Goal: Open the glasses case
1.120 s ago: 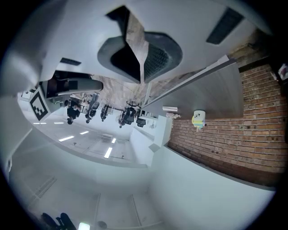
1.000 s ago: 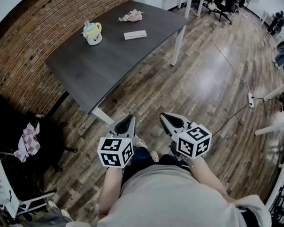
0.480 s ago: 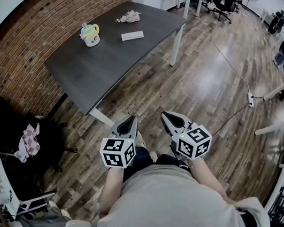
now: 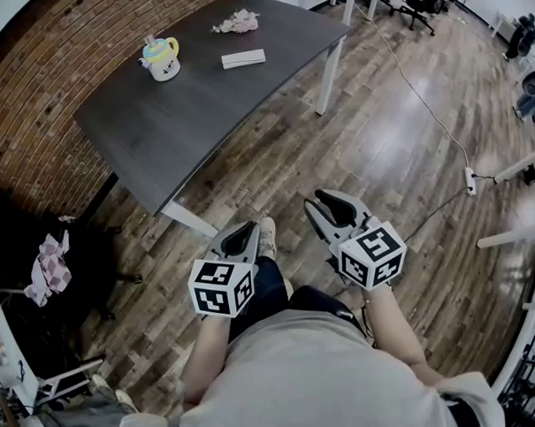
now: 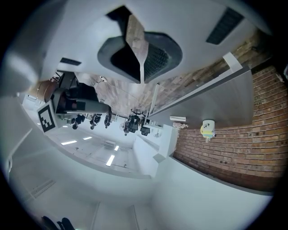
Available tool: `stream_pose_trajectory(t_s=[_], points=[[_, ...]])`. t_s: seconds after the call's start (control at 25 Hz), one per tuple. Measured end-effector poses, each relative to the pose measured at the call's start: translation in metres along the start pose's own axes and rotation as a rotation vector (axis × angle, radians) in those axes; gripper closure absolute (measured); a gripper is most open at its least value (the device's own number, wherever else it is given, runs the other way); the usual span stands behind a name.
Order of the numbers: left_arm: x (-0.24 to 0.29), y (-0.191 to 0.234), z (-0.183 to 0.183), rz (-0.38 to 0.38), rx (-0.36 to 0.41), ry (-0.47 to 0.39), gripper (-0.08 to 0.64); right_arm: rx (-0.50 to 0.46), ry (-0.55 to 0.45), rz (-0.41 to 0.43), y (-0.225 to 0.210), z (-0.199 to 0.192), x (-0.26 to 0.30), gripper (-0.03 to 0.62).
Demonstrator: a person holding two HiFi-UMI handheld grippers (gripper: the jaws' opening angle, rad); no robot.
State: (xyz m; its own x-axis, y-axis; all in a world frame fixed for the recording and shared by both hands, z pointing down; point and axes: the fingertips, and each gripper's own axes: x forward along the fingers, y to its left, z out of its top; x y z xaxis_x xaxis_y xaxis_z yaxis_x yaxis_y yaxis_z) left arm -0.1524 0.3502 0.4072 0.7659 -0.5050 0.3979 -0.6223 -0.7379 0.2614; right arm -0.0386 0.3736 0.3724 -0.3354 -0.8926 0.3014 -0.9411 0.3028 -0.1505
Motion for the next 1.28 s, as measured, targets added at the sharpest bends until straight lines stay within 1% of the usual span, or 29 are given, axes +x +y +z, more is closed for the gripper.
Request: stream_pose_trajectory(t_s=[0.08, 0.12, 0.28, 0.36, 0.48, 0.64, 0.76, 0.84, 1.04, 1.28], points=[[0.009, 0.002, 0.002, -0.007, -0.005, 0.005, 0.518, -0.027, -0.007, -0.024, -0.009, 0.007, 0.003, 0.470], [0.014, 0.004, 0.003, -0.011, -0.006, 0.009, 0.518, -0.026, -0.010, -0.029, -0.013, 0.010, 0.005, 0.454], [0.034, 0.011, 0.009, -0.032, -0.008, 0.025, 0.518, 0.011, -0.010, -0.047, -0.030, 0.018, 0.016, 0.413], [0.045, 0.017, 0.013, -0.040, -0.015, 0.029, 0.518, 0.029, -0.006, -0.059, -0.040, 0.019, 0.023, 0.410], [0.067, 0.034, 0.021, -0.041, -0.026, 0.036, 0.518, 0.033, 0.010, -0.065, -0.053, 0.022, 0.040, 0.402], [0.095, 0.061, 0.050, -0.043, -0.035, 0.014, 0.518, 0.025, 0.029, -0.067, -0.073, 0.032, 0.072, 0.396], [0.120, 0.080, 0.073, -0.054, -0.028, 0.008, 0.518, 0.029, 0.034, -0.073, -0.088, 0.049, 0.099, 0.396], [0.136, 0.092, 0.089, -0.063, -0.023, 0.005, 0.518, 0.030, 0.017, -0.087, -0.100, 0.061, 0.113, 0.396], [0.173, 0.120, 0.129, -0.089, -0.005, -0.021, 0.518, 0.029, -0.033, -0.158, -0.136, 0.091, 0.142, 0.397], [0.209, 0.144, 0.160, -0.122, 0.001, -0.034, 0.518, 0.032, -0.038, -0.159, -0.160, 0.110, 0.186, 0.397]])
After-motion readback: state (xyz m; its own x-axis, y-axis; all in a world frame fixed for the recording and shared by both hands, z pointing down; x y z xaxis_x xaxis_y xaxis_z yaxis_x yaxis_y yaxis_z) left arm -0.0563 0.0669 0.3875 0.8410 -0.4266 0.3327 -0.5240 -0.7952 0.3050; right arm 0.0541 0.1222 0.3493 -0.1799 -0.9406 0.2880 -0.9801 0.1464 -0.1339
